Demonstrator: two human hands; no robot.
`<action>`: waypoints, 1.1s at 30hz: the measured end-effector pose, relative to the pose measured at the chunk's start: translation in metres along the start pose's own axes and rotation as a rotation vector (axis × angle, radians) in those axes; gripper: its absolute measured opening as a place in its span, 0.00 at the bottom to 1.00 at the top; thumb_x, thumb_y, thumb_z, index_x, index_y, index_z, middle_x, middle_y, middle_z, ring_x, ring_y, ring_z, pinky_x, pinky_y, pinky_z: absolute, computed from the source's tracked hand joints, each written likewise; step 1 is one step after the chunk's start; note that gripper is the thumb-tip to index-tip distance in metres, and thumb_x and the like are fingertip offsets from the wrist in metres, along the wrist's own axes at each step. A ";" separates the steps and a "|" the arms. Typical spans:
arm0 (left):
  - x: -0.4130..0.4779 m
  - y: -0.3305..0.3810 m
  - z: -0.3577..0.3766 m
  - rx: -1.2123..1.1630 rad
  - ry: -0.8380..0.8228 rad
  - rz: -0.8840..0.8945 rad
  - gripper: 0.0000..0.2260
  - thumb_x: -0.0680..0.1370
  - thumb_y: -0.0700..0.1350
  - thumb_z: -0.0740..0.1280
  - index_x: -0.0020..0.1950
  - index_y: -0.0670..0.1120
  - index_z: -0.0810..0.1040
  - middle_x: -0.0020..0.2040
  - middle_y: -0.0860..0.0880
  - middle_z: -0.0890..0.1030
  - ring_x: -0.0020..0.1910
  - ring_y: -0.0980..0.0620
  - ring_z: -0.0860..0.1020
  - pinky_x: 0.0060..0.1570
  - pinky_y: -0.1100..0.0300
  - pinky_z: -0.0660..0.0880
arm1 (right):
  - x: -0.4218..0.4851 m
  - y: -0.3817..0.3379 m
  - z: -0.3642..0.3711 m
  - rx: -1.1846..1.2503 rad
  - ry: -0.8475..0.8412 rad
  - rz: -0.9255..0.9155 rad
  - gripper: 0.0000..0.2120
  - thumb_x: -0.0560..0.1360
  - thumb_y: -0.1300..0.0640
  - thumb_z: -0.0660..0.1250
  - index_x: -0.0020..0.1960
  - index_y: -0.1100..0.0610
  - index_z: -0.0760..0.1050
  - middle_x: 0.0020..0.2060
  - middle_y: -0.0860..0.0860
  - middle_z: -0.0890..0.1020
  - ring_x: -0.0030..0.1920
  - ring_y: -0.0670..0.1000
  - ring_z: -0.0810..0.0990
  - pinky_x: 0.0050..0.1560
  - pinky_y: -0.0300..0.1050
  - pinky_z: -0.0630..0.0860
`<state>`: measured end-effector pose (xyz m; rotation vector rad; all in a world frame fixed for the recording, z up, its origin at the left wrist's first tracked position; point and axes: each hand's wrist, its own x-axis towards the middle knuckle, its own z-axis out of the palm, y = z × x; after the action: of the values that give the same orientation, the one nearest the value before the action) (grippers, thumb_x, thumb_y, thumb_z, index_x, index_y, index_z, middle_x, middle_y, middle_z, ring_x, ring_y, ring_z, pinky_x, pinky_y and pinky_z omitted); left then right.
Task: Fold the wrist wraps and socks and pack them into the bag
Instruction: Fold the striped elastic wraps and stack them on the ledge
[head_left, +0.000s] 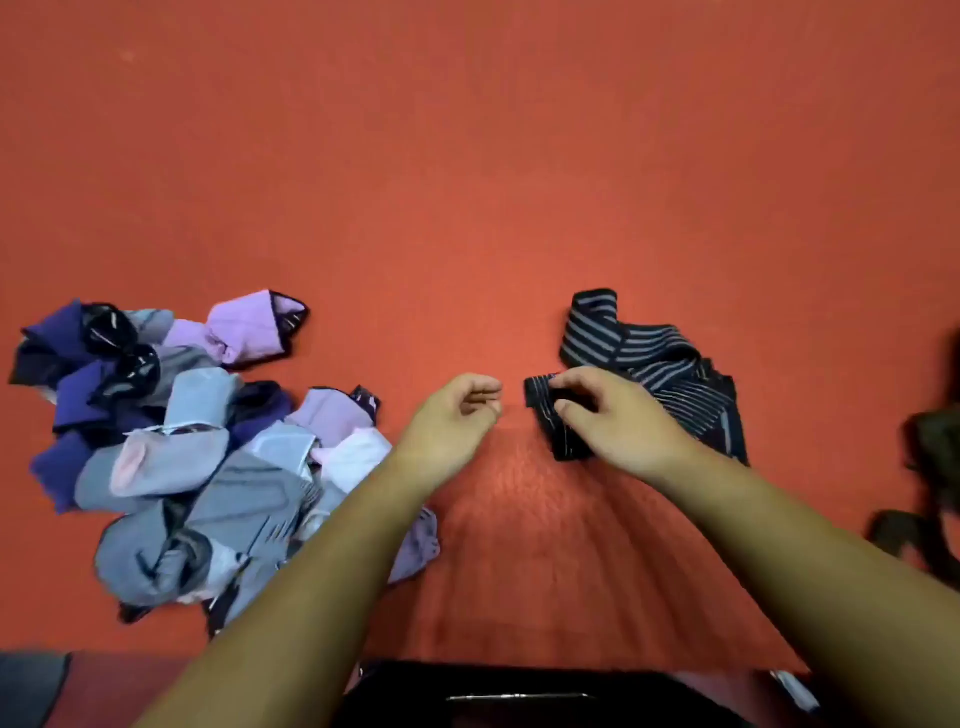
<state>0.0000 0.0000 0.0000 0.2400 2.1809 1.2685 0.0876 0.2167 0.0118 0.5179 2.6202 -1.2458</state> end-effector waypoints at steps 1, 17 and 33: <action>0.001 -0.015 0.011 0.038 -0.014 0.048 0.12 0.83 0.40 0.70 0.66 0.46 0.81 0.61 0.52 0.85 0.61 0.57 0.81 0.64 0.65 0.73 | -0.002 0.012 0.010 -0.046 -0.002 -0.048 0.16 0.82 0.52 0.70 0.69 0.48 0.79 0.66 0.43 0.81 0.68 0.44 0.77 0.68 0.36 0.67; 0.006 -0.123 0.065 0.495 0.138 0.567 0.16 0.79 0.54 0.67 0.65 0.55 0.82 0.73 0.59 0.77 0.73 0.54 0.72 0.75 0.54 0.66 | -0.023 0.121 0.098 -0.190 0.411 -0.502 0.12 0.81 0.58 0.71 0.64 0.52 0.82 0.69 0.46 0.80 0.71 0.48 0.76 0.75 0.49 0.70; -0.047 -0.096 0.090 0.762 0.072 0.431 0.32 0.81 0.51 0.72 0.82 0.44 0.64 0.78 0.41 0.71 0.76 0.43 0.71 0.73 0.55 0.66 | -0.095 0.122 0.114 0.044 0.588 -0.493 0.09 0.82 0.58 0.70 0.61 0.55 0.82 0.57 0.49 0.84 0.60 0.48 0.80 0.67 0.44 0.73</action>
<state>0.1028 -0.0047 -0.0944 1.0198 2.6791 0.5727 0.2253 0.1776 -0.1167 0.2759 3.3723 -1.4630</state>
